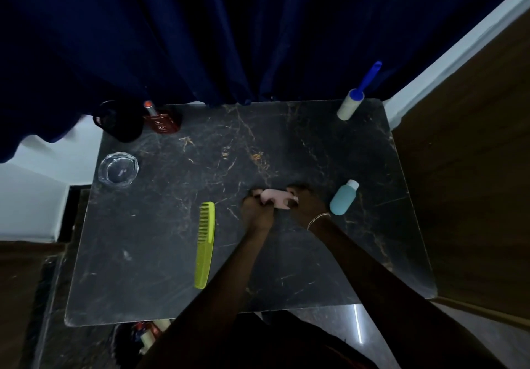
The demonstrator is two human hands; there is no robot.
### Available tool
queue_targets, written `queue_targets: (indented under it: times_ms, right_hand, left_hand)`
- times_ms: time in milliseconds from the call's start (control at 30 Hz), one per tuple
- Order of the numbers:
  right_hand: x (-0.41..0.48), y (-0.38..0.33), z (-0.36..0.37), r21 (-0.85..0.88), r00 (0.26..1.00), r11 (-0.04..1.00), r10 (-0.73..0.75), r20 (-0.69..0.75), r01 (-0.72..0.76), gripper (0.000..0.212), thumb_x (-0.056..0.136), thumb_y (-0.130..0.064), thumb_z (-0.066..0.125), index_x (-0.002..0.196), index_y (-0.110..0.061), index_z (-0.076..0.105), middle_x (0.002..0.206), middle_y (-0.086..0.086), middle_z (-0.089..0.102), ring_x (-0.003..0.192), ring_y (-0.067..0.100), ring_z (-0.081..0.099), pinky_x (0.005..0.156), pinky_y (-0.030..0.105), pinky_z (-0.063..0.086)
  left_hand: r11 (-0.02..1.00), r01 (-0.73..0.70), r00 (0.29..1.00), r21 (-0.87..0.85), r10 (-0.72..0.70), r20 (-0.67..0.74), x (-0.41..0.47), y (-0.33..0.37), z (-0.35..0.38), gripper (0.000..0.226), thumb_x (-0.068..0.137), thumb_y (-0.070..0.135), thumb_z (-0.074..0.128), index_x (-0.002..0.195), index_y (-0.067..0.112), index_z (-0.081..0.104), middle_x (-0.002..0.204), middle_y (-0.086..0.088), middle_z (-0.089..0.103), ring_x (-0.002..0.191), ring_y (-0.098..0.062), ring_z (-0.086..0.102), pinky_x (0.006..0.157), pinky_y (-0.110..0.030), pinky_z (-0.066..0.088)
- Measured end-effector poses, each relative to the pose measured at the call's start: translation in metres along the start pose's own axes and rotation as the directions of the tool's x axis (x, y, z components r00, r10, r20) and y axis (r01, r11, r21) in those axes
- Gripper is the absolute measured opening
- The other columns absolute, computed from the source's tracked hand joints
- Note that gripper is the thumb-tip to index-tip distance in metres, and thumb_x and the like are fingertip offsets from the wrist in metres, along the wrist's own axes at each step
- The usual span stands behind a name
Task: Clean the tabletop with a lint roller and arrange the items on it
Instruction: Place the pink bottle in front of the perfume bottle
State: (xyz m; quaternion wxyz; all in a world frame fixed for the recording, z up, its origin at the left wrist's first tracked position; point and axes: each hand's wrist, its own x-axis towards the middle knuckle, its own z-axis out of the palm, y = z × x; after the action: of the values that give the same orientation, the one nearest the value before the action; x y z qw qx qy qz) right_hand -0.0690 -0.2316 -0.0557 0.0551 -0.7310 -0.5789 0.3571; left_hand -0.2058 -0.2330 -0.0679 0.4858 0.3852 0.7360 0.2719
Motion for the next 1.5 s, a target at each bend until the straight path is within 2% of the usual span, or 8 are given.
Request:
queue_targets:
  times_ms: [300, 433, 700, 833, 1067, 1200, 1300, 1500]
  right_hand:
    - [-0.003, -0.054, 0.016, 0.498, 0.988, 0.856, 0.09, 0.128, -0.142, 0.034, 0.091, -0.01, 0.07, 0.123, 0.001, 0.064, 0.119, 0.022, 0.069, 0.092, 0.022, 0.067, 0.057, 0.021, 0.059]
    - [0.005, -0.093, 0.031, 0.601, 0.977, 0.774, 0.105, 0.186, -0.198, 0.037, 0.086, -0.01, 0.075, 0.116, 0.007, 0.06, 0.112, 0.029, 0.067, 0.086, 0.023, 0.063, 0.069, 0.039, 0.059]
    - [0.028, -0.177, 0.069, 0.591, 0.994, 0.801, 0.034, 0.106, -0.09, 0.037, 0.079, -0.012, 0.083, 0.103, 0.009, 0.063, 0.088, 0.023, 0.07, 0.072, 0.025, 0.066, 0.059, 0.039, 0.062]
    - [0.043, -0.208, 0.082, 0.472, 0.998, 0.882, -0.028, 0.051, 0.001, 0.03, 0.081, -0.015, 0.079, 0.098, 0.006, 0.067, 0.093, 0.027, 0.073, 0.085, 0.043, 0.07, 0.077, 0.058, 0.057]
    - [0.069, -0.248, 0.1, 0.309, 0.997, 0.949, -0.052, -0.057, 0.067, 0.019, 0.078, -0.019, 0.077, 0.088, -0.006, 0.066, 0.089, 0.016, 0.075, 0.076, 0.022, 0.066, 0.06, 0.025, 0.038]
    - [0.086, -0.266, 0.113, 0.283, 0.991, 0.956, -0.041, -0.123, 0.075, 0.023, 0.081, -0.006, 0.067, 0.105, -0.004, 0.066, 0.106, 0.019, 0.073, 0.098, 0.032, 0.07, 0.068, 0.019, 0.039]
    - [0.099, -0.275, 0.122, 0.258, 0.991, 0.963, -0.039, -0.128, 0.071, 0.034, 0.083, -0.005, 0.067, 0.117, -0.003, 0.062, 0.114, 0.018, 0.072, 0.106, 0.033, 0.068, 0.072, 0.019, 0.04]
    - [0.115, -0.29, 0.138, 0.288, 0.987, 0.953, -0.048, -0.153, 0.091, 0.036, 0.084, -0.003, 0.065, 0.119, -0.007, 0.06, 0.112, 0.014, 0.073, 0.106, 0.03, 0.068, 0.084, 0.024, 0.048]
  left_hand:
    - [0.978, -0.119, 0.991, -0.169, 0.107, -0.078, 0.003, 0.005, -0.059, 0.016, 0.091, 0.017, 0.077, 0.105, 0.013, 0.07, 0.095, -0.003, 0.075, 0.092, -0.022, 0.071, 0.078, -0.017, 0.053]
    - [0.974, -0.126, 0.991, -0.191, 0.116, -0.063, 0.014, 0.002, -0.097, 0.018, 0.093, 0.014, 0.076, 0.107, 0.005, 0.073, 0.101, -0.014, 0.079, 0.095, -0.031, 0.076, 0.087, -0.042, 0.061]
    - [0.967, -0.115, 0.992, -0.228, 0.101, -0.071, 0.045, -0.008, -0.177, 0.02, 0.092, 0.0, 0.069, 0.109, 0.011, 0.073, 0.097, -0.003, 0.079, 0.093, -0.023, 0.076, 0.084, -0.032, 0.061]
    - [0.971, -0.099, 0.995, -0.218, 0.091, -0.048, 0.069, -0.01, -0.206, 0.035, 0.09, -0.011, 0.061, 0.122, 0.001, 0.07, 0.109, -0.019, 0.078, 0.105, -0.036, 0.074, 0.098, -0.05, 0.059]
    - [0.978, -0.118, 0.992, -0.17, 0.123, 0.02, 0.104, -0.002, -0.236, 0.045, 0.091, -0.016, 0.053, 0.134, -0.003, 0.06, 0.123, -0.025, 0.073, 0.11, -0.034, 0.071, 0.079, -0.02, 0.058]
    - [0.985, -0.096, 0.989, -0.141, 0.11, 0.094, 0.125, 0.001, -0.244, 0.045, 0.095, -0.006, 0.058, 0.139, 0.002, 0.051, 0.129, -0.023, 0.069, 0.117, -0.042, 0.067, 0.099, -0.051, 0.054]
    - [0.98, -0.088, 0.99, -0.179, 0.106, 0.091, 0.139, -0.001, -0.246, 0.049, 0.092, -0.011, 0.062, 0.137, -0.002, 0.045, 0.132, -0.025, 0.066, 0.109, -0.028, 0.069, 0.091, -0.038, 0.059]
    - [0.981, -0.099, 0.989, -0.165, 0.116, 0.096, 0.163, -0.01, -0.255, 0.051, 0.088, -0.017, 0.059, 0.132, 0.001, 0.041, 0.132, -0.027, 0.061, 0.125, -0.042, 0.062, 0.105, -0.063, 0.05]
